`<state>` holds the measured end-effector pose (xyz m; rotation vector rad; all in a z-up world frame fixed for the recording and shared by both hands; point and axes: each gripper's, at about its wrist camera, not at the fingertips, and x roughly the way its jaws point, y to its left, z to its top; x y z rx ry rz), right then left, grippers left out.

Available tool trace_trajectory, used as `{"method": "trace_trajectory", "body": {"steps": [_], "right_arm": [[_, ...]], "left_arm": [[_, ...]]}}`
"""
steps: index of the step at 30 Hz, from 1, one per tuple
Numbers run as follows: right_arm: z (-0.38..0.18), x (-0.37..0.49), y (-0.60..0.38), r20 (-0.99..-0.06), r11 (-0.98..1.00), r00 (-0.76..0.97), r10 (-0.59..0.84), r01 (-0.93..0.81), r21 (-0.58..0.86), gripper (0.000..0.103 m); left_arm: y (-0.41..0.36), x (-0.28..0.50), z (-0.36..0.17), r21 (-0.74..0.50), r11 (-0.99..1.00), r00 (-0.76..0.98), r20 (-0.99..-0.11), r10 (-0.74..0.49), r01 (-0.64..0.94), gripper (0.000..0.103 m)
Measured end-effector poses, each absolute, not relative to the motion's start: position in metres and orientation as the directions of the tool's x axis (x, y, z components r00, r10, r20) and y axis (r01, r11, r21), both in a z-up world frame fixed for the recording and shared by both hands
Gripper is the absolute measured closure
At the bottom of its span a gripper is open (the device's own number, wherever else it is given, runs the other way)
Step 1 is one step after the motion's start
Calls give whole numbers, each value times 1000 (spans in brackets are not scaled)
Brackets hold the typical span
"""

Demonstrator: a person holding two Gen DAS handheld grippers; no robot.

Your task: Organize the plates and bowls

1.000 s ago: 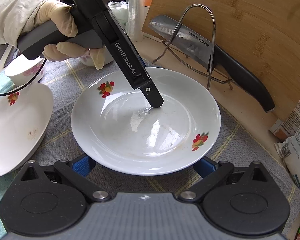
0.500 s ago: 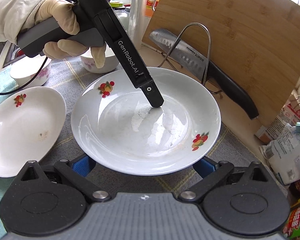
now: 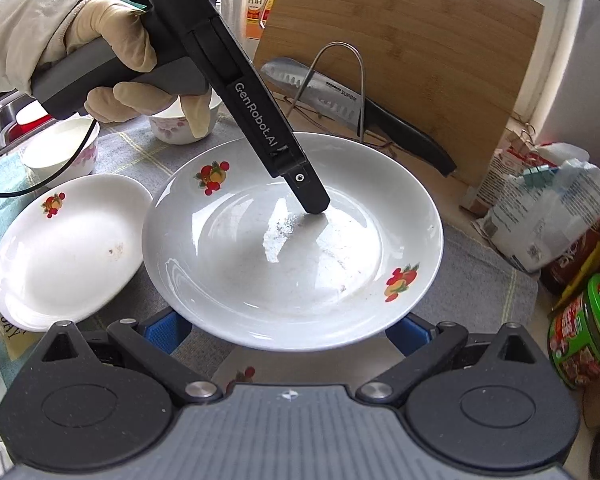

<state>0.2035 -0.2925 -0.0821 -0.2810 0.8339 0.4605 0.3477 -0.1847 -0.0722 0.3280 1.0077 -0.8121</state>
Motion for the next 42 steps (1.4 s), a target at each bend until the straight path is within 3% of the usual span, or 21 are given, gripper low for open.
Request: {"method": "trace_trajectory", "body": {"steps": [22,42], "right_arm": [[-78,127,-336,-776,964,615,139,-265,-37,0],[-94,119,-349,-807,979,581,108,-205,-17,0]], "left_arm": [[-275,304,-73,-109,487,166,-857,-487,867,36],[-301,296,-90,-127,461,125,-870,-477,878,35]]}}
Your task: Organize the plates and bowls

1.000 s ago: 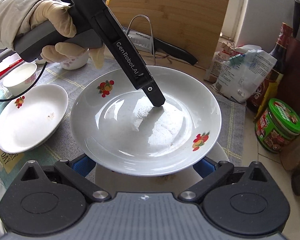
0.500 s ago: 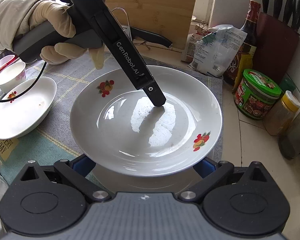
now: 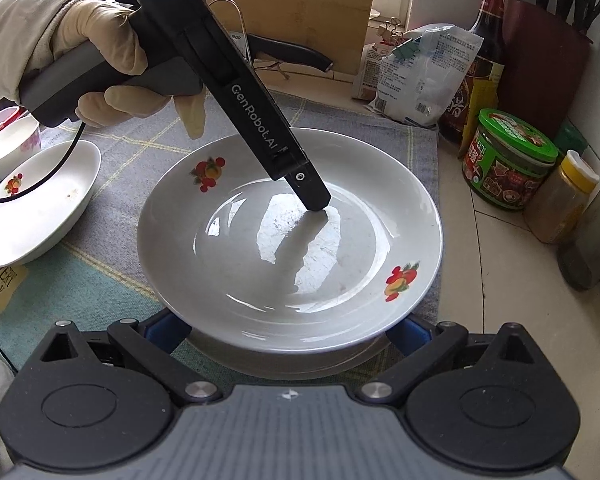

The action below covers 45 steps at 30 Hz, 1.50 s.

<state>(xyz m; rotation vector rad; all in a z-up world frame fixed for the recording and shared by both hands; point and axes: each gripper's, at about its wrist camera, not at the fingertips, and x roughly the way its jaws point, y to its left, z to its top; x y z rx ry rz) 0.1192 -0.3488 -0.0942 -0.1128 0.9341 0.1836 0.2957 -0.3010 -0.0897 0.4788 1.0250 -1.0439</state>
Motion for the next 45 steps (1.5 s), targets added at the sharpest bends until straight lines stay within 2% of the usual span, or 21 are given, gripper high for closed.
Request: {"method": "trace_trajectory", "body": {"steps": [17,20,24,29,33,37,41,45], "right_arm": [[-93,122,-349,-823,978,557,108,-209,-13,0],[-93,121,-349,-823,978,557,108,-210,-13,0],[-92,119,-350,-824,978,556,106,-210,-16,0],[-92,117,-351,-822,978,559,107,-209,-15,0],[-92,116,-352,-824,978,556,109,-209,-11,0],[-92,115,-352,-826,978,553,110,-206,-8,0],[-92,114,-353,-829,979,547,116,-203,3,0],[-94,111,-350,-841,977,530,105,-214,-13,0]], "left_arm": [[-301,302,-98,-167,475,89,-878,-471,864,35],[-302,300,-98,-163,467,88,-878,-471,869,30],[-300,299,-97,-167,473,91,-875,-476,865,29],[-286,297,-76,-171,488,138,-834,-534,856,25],[-270,288,-55,-122,519,221,-806,-549,846,23],[-254,274,-38,-69,546,292,-786,-545,835,15],[-242,256,-29,53,579,397,-778,-486,813,14],[-228,246,-23,76,612,432,-777,-458,787,14]]}}
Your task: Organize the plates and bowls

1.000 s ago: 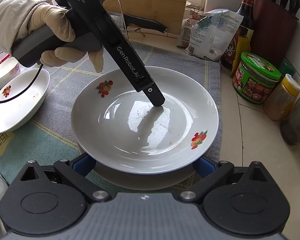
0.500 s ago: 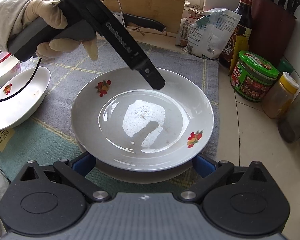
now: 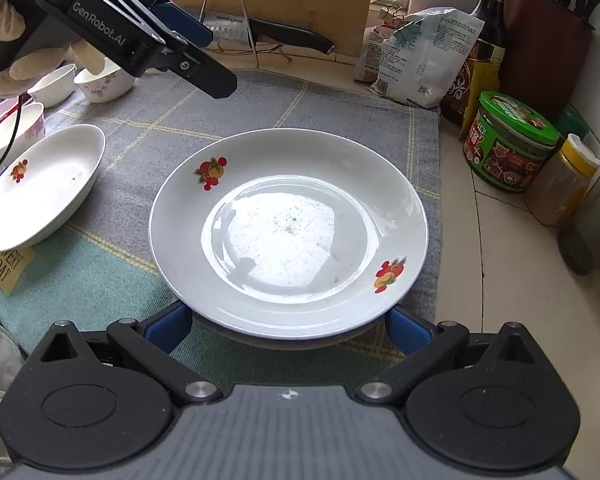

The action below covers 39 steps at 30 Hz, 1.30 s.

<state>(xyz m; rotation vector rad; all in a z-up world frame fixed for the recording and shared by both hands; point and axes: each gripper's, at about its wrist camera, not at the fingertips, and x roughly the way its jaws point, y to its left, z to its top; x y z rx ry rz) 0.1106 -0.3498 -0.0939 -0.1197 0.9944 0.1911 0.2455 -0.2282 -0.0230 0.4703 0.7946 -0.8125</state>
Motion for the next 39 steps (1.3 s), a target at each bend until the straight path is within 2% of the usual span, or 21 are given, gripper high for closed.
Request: {"method": "trace_trajectory", "body": {"steps": [10,21,30,39], "right_arm": [[-79,102,-352,-804,987,589,79,-162,-22,0],[-65,100,-332,-745,997,666,22,-68,-31,0],[-61,91,-259,-728,997,683,-47,-7,-71,0],[-85,71,-170,-765,998,642,-45,-6,-63,0]], "left_arm": [[-199,236,-20,-15,732,465,-763,-449,681,14],[-145,219,-11,-17,781,513,-745,-427,625,14],[-65,204,-16,-81,758,472,-738,-482,647,13],[7,194,-30,-85,722,430,-753,-497,686,13]]}}
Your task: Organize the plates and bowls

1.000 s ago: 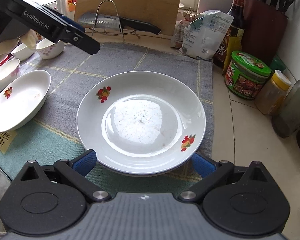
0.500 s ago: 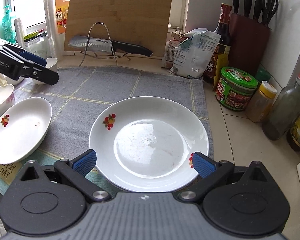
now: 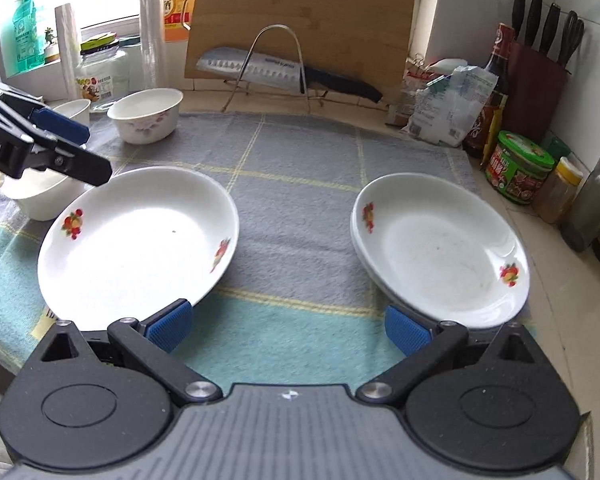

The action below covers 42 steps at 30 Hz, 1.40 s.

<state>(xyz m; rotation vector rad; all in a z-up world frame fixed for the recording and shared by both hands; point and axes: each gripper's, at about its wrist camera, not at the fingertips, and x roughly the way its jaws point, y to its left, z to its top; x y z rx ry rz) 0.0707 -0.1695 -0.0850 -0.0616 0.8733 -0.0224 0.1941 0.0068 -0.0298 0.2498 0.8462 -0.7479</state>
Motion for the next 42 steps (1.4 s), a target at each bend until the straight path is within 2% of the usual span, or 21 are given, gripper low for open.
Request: {"method": "trace_trajectory", "body": {"steps": [9,12,19,39,42], "right_arm": [[-112,62,-128,-810,993,586,41,-111,-30,0],[-119,64,-113,-807,982,587,58,-178,-59,0],[-130,77,-102,-801,965,580,146,-263,-14,0],[-135,70,-104,-740,966,651,167,-258,-9,0],[-136,67,-105,-725,967,667,170,-256,-9,0]], "left_arm": [[34,208,-35,-105,732,422,-759,-496,673,13],[34,213,-38,-97,741,424,-768,-480,664,13],[31,230,-46,-137,740,369,-798,-476,659,13],[-7,272,-81,-217,698,182,-874,-450,682,13],[-13,272,-83,-212,684,168,-880,-444,698,16]]}}
